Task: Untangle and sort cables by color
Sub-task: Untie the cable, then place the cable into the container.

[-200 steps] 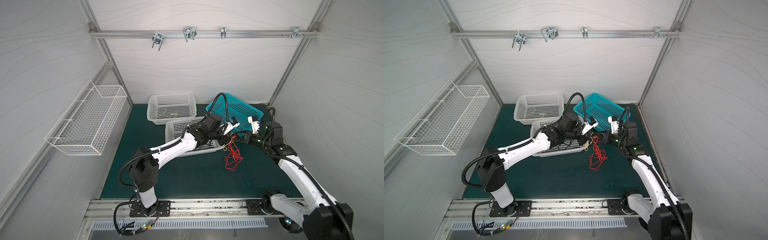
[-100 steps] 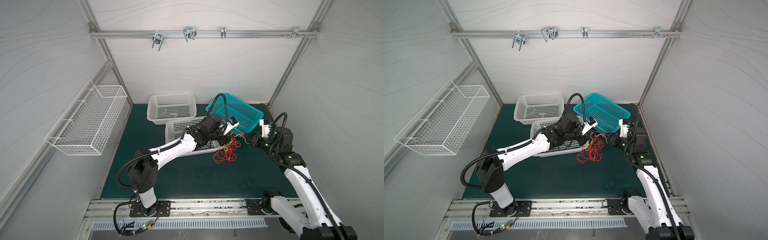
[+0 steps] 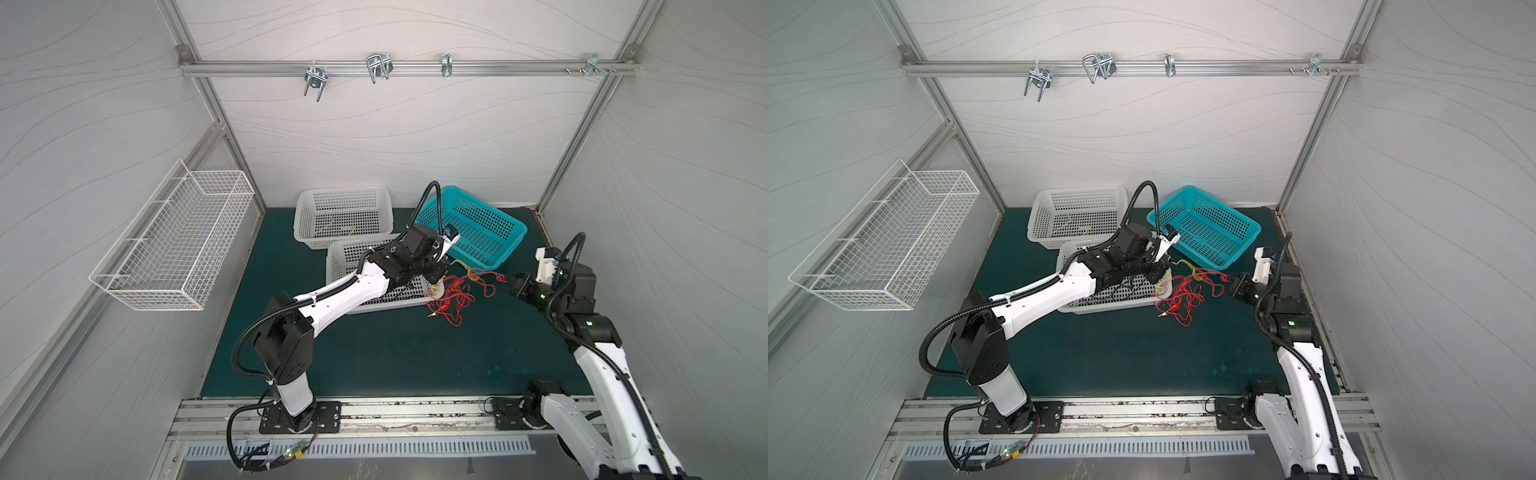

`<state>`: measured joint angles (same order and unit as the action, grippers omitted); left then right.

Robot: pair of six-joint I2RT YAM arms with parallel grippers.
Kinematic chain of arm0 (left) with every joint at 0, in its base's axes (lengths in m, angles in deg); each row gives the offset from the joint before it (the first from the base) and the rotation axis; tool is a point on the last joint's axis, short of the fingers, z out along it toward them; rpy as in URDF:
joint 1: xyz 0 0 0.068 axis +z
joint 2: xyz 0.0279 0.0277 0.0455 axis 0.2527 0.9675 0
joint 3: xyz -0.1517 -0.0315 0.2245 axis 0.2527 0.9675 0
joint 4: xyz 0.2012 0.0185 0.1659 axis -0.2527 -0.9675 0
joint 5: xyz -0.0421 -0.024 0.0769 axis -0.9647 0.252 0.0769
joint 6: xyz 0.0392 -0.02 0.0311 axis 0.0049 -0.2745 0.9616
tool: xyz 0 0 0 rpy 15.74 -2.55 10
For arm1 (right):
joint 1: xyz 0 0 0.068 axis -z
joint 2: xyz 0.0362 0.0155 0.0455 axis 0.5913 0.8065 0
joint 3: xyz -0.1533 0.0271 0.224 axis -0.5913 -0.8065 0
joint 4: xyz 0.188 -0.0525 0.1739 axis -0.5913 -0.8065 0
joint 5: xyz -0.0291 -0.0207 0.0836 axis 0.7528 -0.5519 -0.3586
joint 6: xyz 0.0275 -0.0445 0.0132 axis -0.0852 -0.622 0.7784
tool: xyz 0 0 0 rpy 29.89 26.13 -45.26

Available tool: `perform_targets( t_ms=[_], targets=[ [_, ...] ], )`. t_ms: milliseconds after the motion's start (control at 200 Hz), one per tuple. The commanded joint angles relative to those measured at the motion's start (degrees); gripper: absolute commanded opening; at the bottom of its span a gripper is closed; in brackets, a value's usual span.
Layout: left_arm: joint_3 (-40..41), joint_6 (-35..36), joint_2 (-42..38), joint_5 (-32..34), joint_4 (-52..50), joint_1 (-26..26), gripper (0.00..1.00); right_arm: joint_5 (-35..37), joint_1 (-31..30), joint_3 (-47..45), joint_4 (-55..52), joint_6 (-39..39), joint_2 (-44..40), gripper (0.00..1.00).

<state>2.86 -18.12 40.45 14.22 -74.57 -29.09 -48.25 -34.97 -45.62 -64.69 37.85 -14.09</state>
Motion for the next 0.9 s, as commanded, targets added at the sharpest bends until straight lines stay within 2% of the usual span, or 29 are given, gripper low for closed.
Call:
perform_targets(
  t_ms=[0,235,535,695,890],
  targets=[
    [-2.36,-0.91,-0.19,8.63,-2.07,3.15,0.0,11.34,2.41,1.44,-5.78,0.83,-1.41,0.0],
    [-1.28,-1.43,-1.24,4.87,-0.06,3.56,0.0,10.29,4.96,0.52,-4.64,2.66,-3.36,0.0],
    [-4.29,-4.31,-0.3,3.9,0.69,5.32,0.0,1.22,4.79,-2.1,-0.01,2.61,-0.55,0.0],
    [-6.54,-7.0,0.78,6.74,0.59,9.61,0.0,-8.85,4.06,-6.02,5.9,1.32,-2.13,0.0],
    [-11.2,-13.54,4.58,11.24,-1.6,18.05,0.0,-12.45,2.18,-7.18,7.33,-0.87,-5.13,0.0]
  ],
)
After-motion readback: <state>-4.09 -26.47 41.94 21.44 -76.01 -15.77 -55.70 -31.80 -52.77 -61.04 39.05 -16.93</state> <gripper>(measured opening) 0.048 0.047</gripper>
